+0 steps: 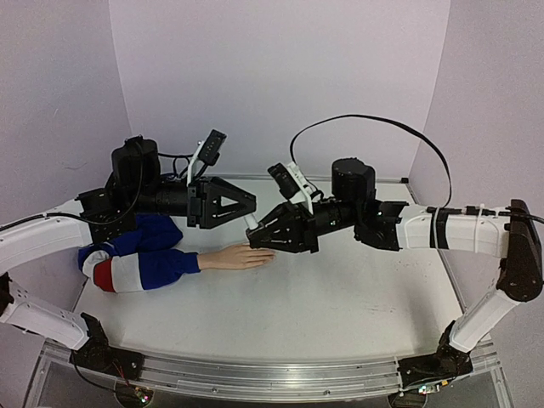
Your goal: Paint the nails
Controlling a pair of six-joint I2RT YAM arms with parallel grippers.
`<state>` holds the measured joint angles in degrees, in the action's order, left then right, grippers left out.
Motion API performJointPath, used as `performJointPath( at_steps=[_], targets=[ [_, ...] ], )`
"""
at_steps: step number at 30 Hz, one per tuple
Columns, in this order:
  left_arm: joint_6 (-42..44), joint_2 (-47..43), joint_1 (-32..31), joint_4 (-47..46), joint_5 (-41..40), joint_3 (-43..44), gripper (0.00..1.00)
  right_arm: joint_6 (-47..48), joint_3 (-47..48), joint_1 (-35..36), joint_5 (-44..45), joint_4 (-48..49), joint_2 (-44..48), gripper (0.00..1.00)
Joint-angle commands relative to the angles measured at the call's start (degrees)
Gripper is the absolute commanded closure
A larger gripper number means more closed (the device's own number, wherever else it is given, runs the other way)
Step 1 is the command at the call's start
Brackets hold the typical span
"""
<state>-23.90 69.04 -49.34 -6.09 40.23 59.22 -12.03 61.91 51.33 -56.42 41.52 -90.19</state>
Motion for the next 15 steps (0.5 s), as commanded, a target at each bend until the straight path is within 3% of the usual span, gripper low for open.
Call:
performJointPath(
  at_steps=[1,7,11,15],
  targets=[
    [-0.4,1.3,-0.5,-5.5,6.6,1.4,0.44,-3.4,1.3,0.0,-3.1,7.0,0.8,1.0],
    [1.9,1.4,-2.5,-5.4,6.5,0.5,0.44,-4.1,0.5,0.0,0.7,8.5,1.5,1.0],
    [1.8,1.2,-2.5,-5.3,2.3,0.2,0.68,-3.8,0.0,0.0,1.7,8.6,1.7,1.0],
    [1.9,1.9,-2.5,-4.2,-2.1,0.3,0.81,-2.0,-1.7,0.0,7.2,7.8,2.8,1.0]
  ],
)
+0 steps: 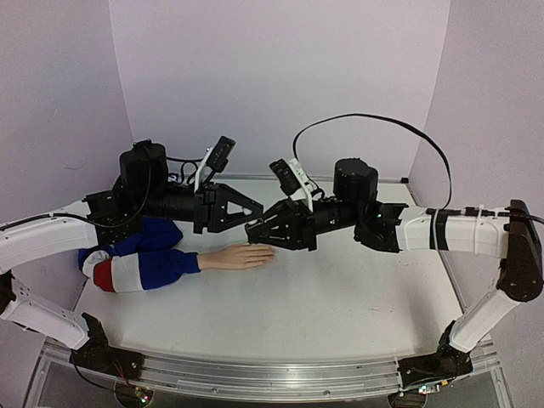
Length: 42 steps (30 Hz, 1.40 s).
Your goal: Paint the nails
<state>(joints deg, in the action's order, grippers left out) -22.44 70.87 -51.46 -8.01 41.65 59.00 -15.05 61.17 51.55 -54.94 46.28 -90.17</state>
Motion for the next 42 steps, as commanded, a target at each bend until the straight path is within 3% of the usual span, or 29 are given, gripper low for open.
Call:
performJointPath(
  at_steps=[1,4,5,6,9,11,13,19,20,22,23,25,27,32,34,38,42],
  targets=[
    [0.6,0.2,-0.4,-1.7,-4.9,0.5,0.85,2.0,-1.3,-0.2,8.2,2.3,3.3,1.0],
    [0.7,0.5,-0.4,-0.1,-10.0,0.6,0.93,5.8,-2.3,0.9,23.6,-2.2,4.8,1.0],
    [0.5,0.6,-0.5,0.4,-11.8,0.5,0.96,8.4,-2.1,2.8,35.9,-4.8,5.5,1.0],
    [0.4,0.7,-0.5,0.8,-13.3,0.6,0.98,12.1,-1.9,7.0,62.2,-6.2,5.3,1.0],
    [-0.5,1.2,-0.7,1.6,-18.2,0.6,1.0,22.8,0.1,15.5,107.3,0.4,-0.7,1.0],
    [-0.9,1.9,-0.8,2.3,-20.8,1.1,1.0,27.5,3.0,16.0,113.3,3.1,-5.2,1.0],
    [-1.6,2.5,-0.9,2.8,-21.8,1.5,1.0,28.2,4.9,16.0,109.5,3.7,-7.2,1.0],
    [-1.6,2.7,-0.8,3.8,-22.3,1.8,0.98,26.4,2.7,15.1,83.4,3.5,-5.3,1.0],
    [-1.7,2.6,-0.7,3.8,-22.1,1.7,0.88,25.8,1.8,14.6,78.5,3.2,-4.3,1.0],
    [-1.7,1.9,-0.4,3.8,-20.7,1.6,0.46,23.1,0.8,12.2,64.7,0.4,-2.3,1.0],
    [-1.8,1.5,0.0,3.9,-19.8,1.5,0.34,21.0,0.6,10.4,56.7,-2.2,-1.3,1.0],
    [-1.3,0.6,0.4,3.7,-18.0,1.4,0.21,16.6,-0.3,6.1,41.5,-3.8,0.6,1.0],
    [-0.4,-0.2,0.9,3.7,-15.6,1.4,0.14,11.7,-1.2,2.1,29.0,-4.2,2.0,1.0],
    [-0.3,-0.4,1.7,2.4,-10.4,1.4,0.11,3.8,0.0,-5.0,-2.8,-3.6,1.8,1.0],
    [-1.1,0.5,1.8,1.2,-7.6,1.8,0.12,2.2,1.2,-5.4,-9.3,-3.4,1.1,1.0],
    [-2.6,1.7,1.8,-2.3,-3.0,2.1,0.2,0.8,2.3,-5.4,-13.3,-3.0,0.1,1.0],
    [-2.9,2.4,1.7,-3.0,-1.0,2.3,0.34,0.1,2.2,-5.4,-12.3,-1.5,0.3,1.0]
  ],
)
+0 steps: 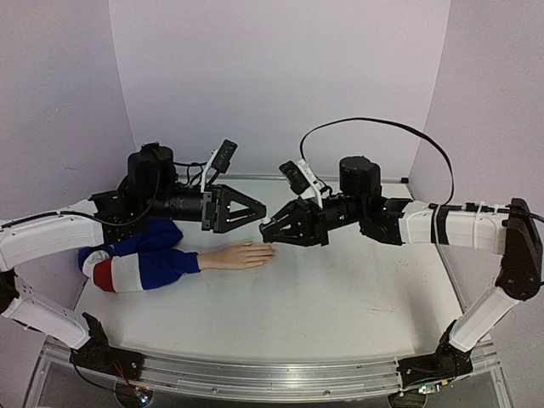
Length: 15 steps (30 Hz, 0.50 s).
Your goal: Paint the nails
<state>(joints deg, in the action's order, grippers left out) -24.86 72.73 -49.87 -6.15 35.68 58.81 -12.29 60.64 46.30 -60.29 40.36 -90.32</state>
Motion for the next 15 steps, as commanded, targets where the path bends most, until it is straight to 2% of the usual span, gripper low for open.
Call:
performJointPath(
  at_steps=[1,4,6,9,15],
  targets=[
    [-0.5,0.8,0.0,-5.1,5.8,2.7,0.37,-3.0,2.7,-0.1,-6.7,4.9,0.5,1.0],
    [0.0,1.1,-0.8,-5.2,6.8,3.0,0.49,-3.6,2.9,-0.1,-6.4,5.7,0.0,1.0],
    [0.5,1.3,-1.4,-5.2,6.5,3.1,0.52,-3.9,2.8,-0.1,-5.5,6.0,-0.2,1.0],
    [1.3,1.7,-2.3,-5.2,5.4,3.4,0.62,-3.9,2.6,-0.1,-4.7,6.3,-0.1,1.0],
    [1.4,1.7,-2.4,-5.1,0.4,3.0,0.83,-2.6,1.3,-0.1,-0.4,5.5,0.6,1.0]
  ],
)
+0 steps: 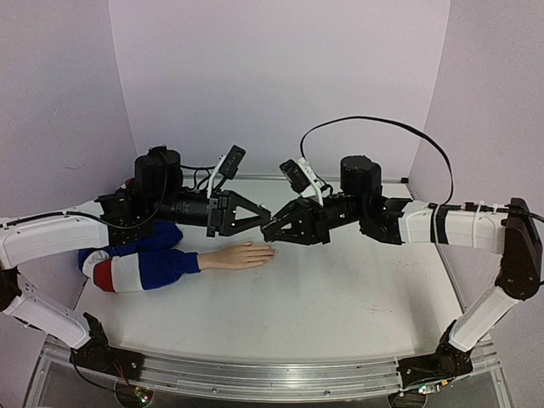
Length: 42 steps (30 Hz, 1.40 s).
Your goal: Paint the nails
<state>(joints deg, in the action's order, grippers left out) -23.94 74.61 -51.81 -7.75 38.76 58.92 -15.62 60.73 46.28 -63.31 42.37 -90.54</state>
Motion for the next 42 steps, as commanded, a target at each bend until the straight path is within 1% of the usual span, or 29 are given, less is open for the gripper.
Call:
performJointPath(
  at_steps=[1,4,5,6,7,8,9,10,11,12,13,14,15,16,18,20,21,22,26,28,30,33,36,39,42],
  targets=[
    [0.5,-0.3,-0.5,-3.4,-3.7,2.8,0.87,1.6,1.0,-0.1,4.8,2.5,1.1,1.0],
    [0.5,-0.4,-0.5,-2.8,-6.5,2.6,0.95,5.5,0.3,0.1,15.0,-1.9,2.3,1.0],
    [0.5,-0.3,-0.5,-2.4,-7.6,2.5,0.96,6.6,-0.1,0.3,21.3,-3.2,2.9,1.0],
    [0.5,-0.2,-0.5,-1.9,-8.8,2.5,0.98,7.5,-0.6,0.9,29.6,-4.2,3.6,1.0],
    [0.3,-0.1,-0.5,-1.4,-10.4,2.5,1.0,9.0,-1.1,2.3,40.3,-5.2,4.4,1.0],
    [0.0,0.1,-0.5,-0.8,-12.1,2.4,1.0,10.9,-1.6,5.2,56.0,-5.9,5.2,1.0],
    [-0.4,0.3,-0.5,-0.1,-14.3,2.3,1.0,11.9,-1.9,10.1,81.7,-5.2,5.4,1.0],
    [-1.0,0.4,-0.5,0.4,-16.5,2.1,1.0,13.6,-1.7,13.1,92.1,-3.3,4.9,1.0],
    [-1.5,0.7,-0.5,1.1,-18.6,2.0,1.0,16.1,-1.3,15.7,106.6,-1.2,3.7,1.0],
    [-2.2,1.0,-0.5,1.8,-20.6,2.1,1.0,19.8,-0.6,17.4,113.6,2.0,2.2,1.0],
    [-2.7,1.6,-0.5,2.6,-21.8,2.3,1.0,23.1,0.3,18.3,116.3,4.6,0.6,1.0],
    [-2.9,2.2,-0.5,3.7,-22.3,2.7,1.0,24.1,1.8,18.4,116.9,5.1,-0.8,1.0],
    [-3.0,2.8,-0.3,4.4,-22.3,3.4,1.0,24.3,3.1,18.5,116.4,4.7,-1.9,1.0],
    [-3.3,3.3,-0.3,4.9,-22.1,4.0,1.0,24.4,3.7,18.4,113.4,4.4,-2.4,1.0],
    [-3.5,3.8,-0.1,5.2,-20.9,4.5,1.0,24.5,2.9,18.4,103.6,4.3,-1.8,1.0],
    [-3.2,3.7,0.1,5.3,-19.5,4.6,0.97,23.7,1.0,18.0,94.0,4.5,0.0,1.0],
    [-3.2,3.5,0.2,5.4,-18.9,4.5,0.92,23.0,-0.1,17.2,87.6,4.4,1.1,1.0],
    [-3.2,3.2,0.4,5.3,-18.3,4.3,0.85,22.7,-1.3,16.6,81.7,4.2,2.4,1.0],
    [-2.5,2.1,1.0,5.2,-13.9,4.5,0.47,19.7,-3.5,12.9,57.1,1.4,6.3,1.0],
    [-2.0,1.5,1.4,4.9,-11.2,4.6,0.35,16.6,-3.6,10.0,45.0,0.2,7.8,1.0],
    [-1.5,0.5,1.7,4.2,-9.1,4.4,0.28,12.5,-3.9,6.1,31.7,0.0,8.8,1.0],
    [-1.0,-0.7,1.9,1.7,-5.6,3.5,0.25,8.4,-3.4,2.7,17.4,0.3,8.7,1.0],
    [-2.2,-1.2,1.8,-2.1,-2.7,2.5,0.24,6.5,-1.8,2.0,9.3,0.3,7.1,1.0],
    [-4.0,-1.4,1.9,-5.9,-1.0,1.5,0.25,5.0,0.1,1.9,4.7,0.3,5.0,1.0],
    [-4.4,-1.1,1.8,-6.9,-0.2,1.4,0.32,4.0,0.9,2.0,4.4,0.9,3.9,1.0]
  ],
)
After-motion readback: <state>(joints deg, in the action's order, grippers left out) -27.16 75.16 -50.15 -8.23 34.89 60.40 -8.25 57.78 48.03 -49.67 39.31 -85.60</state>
